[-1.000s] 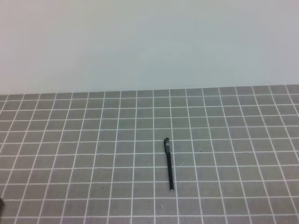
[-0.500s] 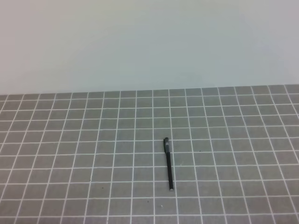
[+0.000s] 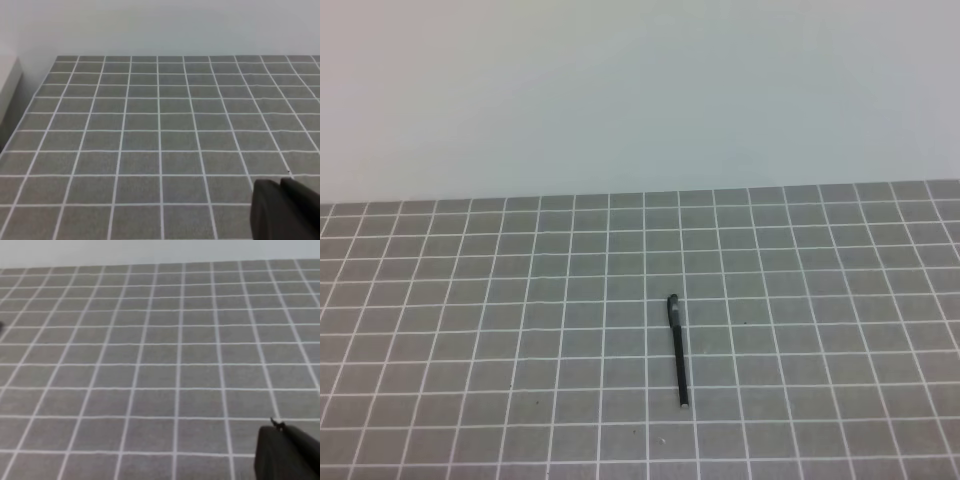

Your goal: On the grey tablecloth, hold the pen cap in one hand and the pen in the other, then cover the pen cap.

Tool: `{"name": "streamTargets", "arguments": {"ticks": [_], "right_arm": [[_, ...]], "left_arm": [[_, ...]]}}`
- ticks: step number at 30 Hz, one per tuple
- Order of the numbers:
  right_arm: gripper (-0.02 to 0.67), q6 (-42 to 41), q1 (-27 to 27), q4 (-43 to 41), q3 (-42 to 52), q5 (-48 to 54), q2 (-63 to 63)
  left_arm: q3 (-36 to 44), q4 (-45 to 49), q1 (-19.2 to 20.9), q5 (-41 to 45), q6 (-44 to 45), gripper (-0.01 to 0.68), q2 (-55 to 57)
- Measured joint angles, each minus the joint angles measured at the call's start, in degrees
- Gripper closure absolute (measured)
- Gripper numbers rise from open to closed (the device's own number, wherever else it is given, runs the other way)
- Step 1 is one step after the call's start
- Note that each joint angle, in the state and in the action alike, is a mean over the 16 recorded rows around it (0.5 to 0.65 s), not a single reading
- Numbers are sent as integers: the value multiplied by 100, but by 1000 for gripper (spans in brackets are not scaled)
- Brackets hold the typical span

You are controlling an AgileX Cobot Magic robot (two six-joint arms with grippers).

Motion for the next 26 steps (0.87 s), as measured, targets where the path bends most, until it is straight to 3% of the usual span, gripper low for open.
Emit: {"name": "streamTargets", "arguments": {"ticks": [12,26], "right_arm": [[647,-253,-650,-14,0,17,6],[647,-777,-738,-22,18,67,-2]], "left_arm": [[0,0,3,-16,-56,675,0],[26,-4,4,-33,-74,675,-6]]}}
